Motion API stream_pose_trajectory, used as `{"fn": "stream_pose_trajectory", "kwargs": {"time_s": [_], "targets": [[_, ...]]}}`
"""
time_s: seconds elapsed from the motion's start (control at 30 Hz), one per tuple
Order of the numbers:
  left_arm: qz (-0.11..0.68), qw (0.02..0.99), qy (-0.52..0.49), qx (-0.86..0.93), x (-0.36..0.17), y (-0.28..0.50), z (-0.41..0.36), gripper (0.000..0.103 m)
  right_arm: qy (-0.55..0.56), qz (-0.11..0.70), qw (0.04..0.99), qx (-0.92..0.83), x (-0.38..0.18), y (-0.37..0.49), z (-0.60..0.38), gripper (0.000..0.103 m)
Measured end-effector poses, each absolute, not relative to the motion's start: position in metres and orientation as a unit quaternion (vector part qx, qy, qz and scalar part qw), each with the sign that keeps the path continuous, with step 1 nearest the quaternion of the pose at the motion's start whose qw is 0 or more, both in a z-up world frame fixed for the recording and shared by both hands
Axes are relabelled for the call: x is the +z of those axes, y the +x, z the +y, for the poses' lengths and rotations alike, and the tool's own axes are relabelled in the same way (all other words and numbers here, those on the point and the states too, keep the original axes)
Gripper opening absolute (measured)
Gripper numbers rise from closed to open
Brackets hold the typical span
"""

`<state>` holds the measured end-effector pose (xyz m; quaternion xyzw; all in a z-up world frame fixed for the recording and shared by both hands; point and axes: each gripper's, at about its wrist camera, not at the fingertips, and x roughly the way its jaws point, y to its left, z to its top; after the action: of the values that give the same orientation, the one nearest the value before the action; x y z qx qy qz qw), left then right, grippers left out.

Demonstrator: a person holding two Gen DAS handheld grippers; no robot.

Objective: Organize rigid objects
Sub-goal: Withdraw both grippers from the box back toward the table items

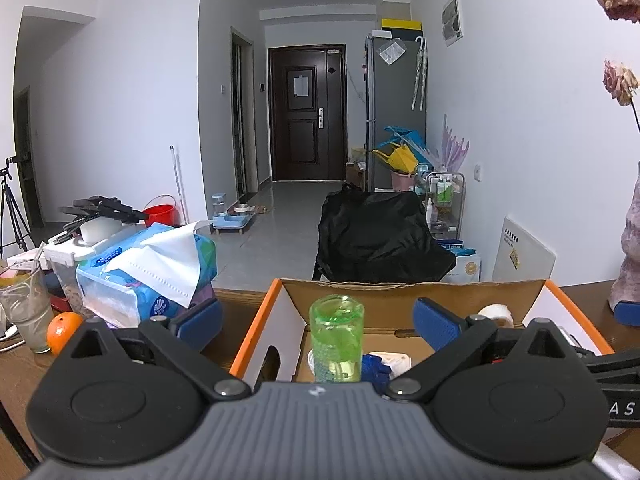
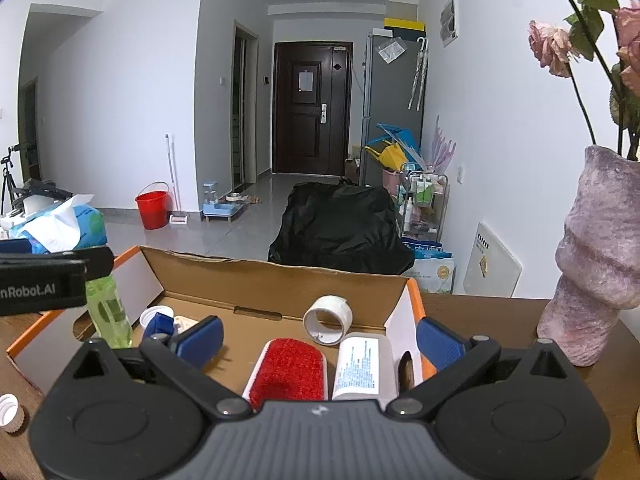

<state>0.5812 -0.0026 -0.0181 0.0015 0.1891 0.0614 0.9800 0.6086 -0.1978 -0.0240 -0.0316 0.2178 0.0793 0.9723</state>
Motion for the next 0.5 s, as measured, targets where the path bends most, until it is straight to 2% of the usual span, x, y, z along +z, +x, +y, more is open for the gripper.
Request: {"fn": "stream_pose_trajectory", "kwargs": {"time_s": [0.5], "targets": [[0.178,0.983,-0.009,0.044,-0.009,0.548,-0.003,0.103,-0.012,0.190,0.979,0.075,-0.010,0.571,-0.218,0.103]]}}
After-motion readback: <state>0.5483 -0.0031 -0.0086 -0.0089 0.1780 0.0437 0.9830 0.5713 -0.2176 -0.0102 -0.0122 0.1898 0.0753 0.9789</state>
